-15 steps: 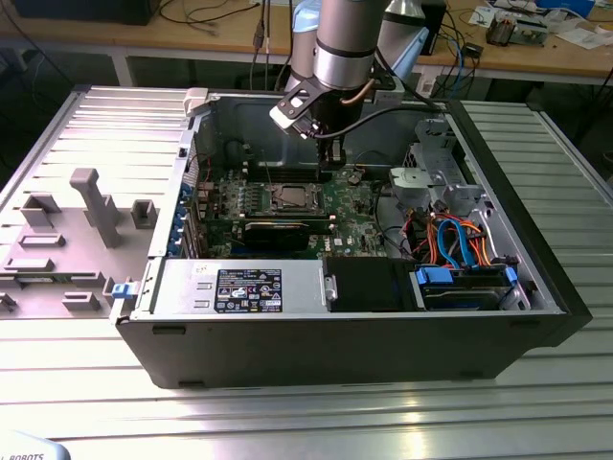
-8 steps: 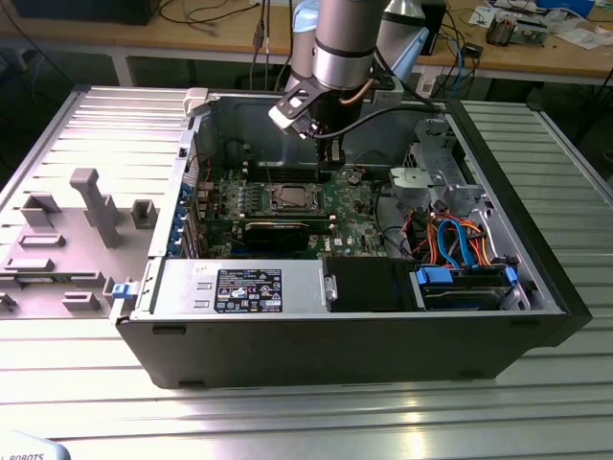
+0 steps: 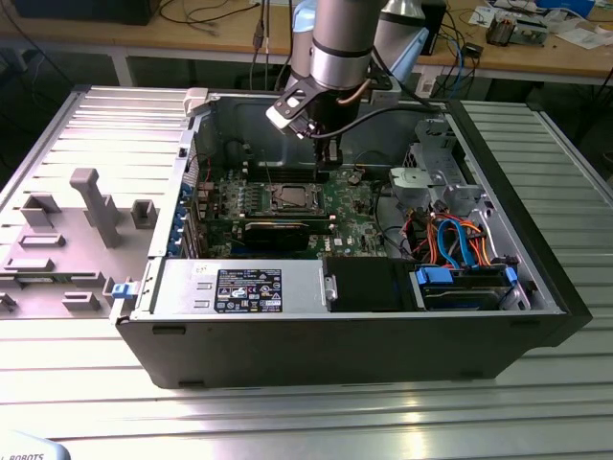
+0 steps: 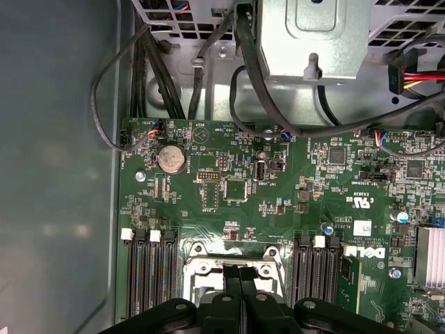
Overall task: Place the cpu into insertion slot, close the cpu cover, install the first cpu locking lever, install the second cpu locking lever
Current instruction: 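Close the cpu cover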
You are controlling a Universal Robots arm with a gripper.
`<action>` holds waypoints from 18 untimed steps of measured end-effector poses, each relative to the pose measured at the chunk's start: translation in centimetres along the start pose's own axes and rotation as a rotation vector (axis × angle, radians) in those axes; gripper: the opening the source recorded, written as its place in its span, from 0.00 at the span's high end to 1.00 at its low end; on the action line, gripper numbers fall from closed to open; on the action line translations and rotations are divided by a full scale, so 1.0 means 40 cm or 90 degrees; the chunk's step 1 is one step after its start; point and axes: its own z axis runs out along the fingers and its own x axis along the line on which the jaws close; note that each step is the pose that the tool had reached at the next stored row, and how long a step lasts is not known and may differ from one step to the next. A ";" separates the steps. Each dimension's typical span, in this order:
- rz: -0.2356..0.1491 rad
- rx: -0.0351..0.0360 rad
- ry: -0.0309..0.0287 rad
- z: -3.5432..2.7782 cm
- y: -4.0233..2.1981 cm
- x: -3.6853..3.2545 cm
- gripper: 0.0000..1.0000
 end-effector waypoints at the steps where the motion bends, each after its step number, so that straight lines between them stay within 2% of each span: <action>1: 0.000 0.0000 0.0000 0.000 -0.003 0.000 0.89; 18: 0.000 0.0000 0.0000 0.001 -0.039 0.002 0.89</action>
